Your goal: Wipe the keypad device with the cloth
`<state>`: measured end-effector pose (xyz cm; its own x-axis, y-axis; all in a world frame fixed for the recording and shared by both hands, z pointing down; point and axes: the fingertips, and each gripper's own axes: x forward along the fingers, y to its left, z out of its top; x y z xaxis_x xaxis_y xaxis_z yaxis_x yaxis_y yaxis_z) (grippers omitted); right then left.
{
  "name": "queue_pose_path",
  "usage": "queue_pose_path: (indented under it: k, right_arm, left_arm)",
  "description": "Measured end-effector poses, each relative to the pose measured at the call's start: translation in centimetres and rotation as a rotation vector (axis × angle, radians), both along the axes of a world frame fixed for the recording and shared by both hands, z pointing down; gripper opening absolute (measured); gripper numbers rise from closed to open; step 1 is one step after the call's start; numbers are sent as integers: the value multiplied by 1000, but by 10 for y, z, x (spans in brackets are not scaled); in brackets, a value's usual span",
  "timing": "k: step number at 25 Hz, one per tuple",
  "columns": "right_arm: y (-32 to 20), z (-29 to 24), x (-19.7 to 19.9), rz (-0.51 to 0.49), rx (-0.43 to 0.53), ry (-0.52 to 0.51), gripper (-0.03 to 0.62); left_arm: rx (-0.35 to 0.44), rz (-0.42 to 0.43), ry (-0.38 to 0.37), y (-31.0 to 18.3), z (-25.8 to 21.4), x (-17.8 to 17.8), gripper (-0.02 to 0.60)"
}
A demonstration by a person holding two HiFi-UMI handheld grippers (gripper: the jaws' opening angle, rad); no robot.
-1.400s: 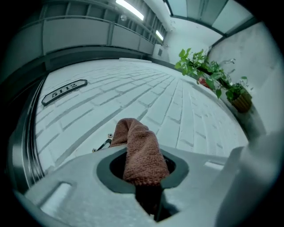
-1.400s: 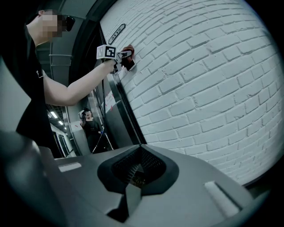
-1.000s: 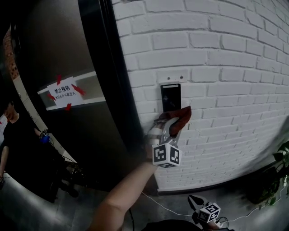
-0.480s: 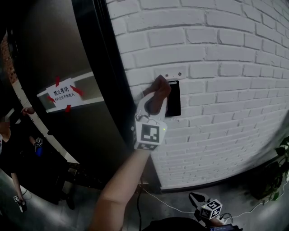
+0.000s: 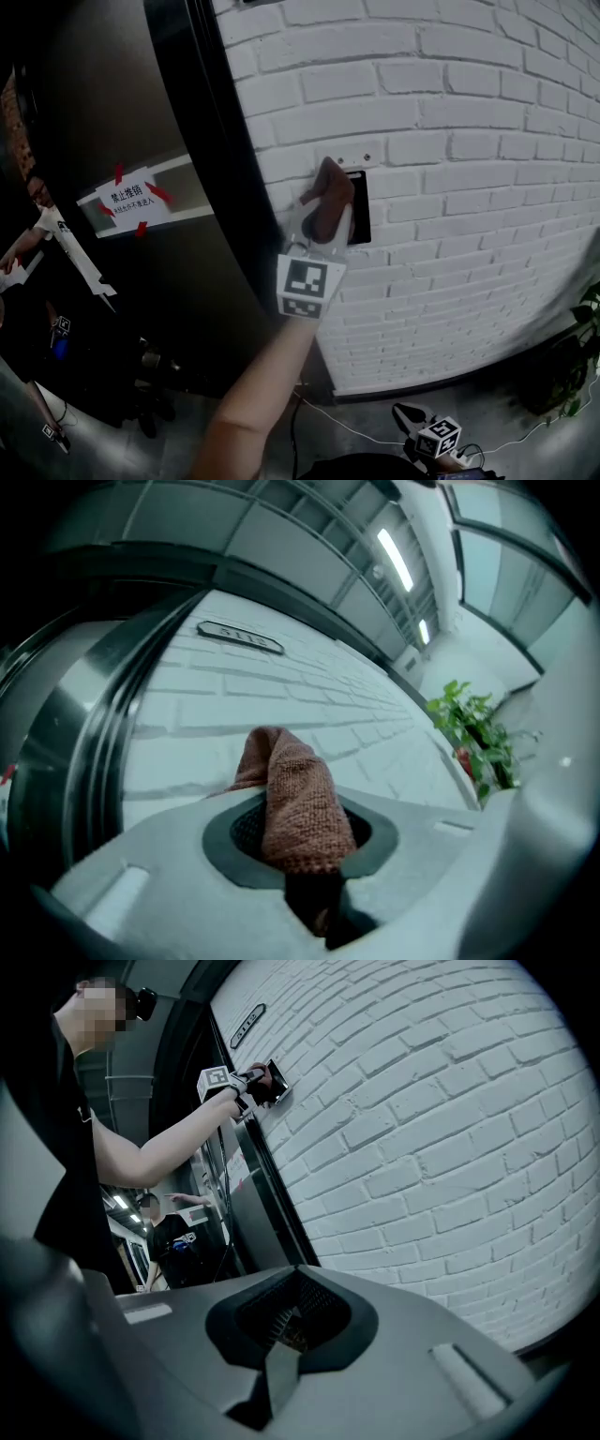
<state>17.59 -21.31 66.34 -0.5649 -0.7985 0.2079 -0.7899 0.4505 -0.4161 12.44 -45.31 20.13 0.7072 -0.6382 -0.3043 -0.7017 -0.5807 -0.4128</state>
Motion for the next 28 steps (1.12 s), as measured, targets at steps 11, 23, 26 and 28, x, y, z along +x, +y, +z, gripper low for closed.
queue_pose_path:
  k: [11, 23, 26, 28]
  right_arm:
    - [12, -3, -4, -37, -17, -56, 2]
    - [34, 35, -3, -117, -62, -67, 2]
    - [45, 42, -17, -150, -79, -80, 2]
    - [50, 45, -23, -159, -80, -77, 2]
  left_arm:
    - [-118, 30, -293, 17, 130, 49, 77]
    - [-704, 195, -6, 169, 342, -23, 77]
    - [-825, 171, -36, 221, 398, -53, 78]
    - [-868, 182, -55, 245, 422, -64, 77]
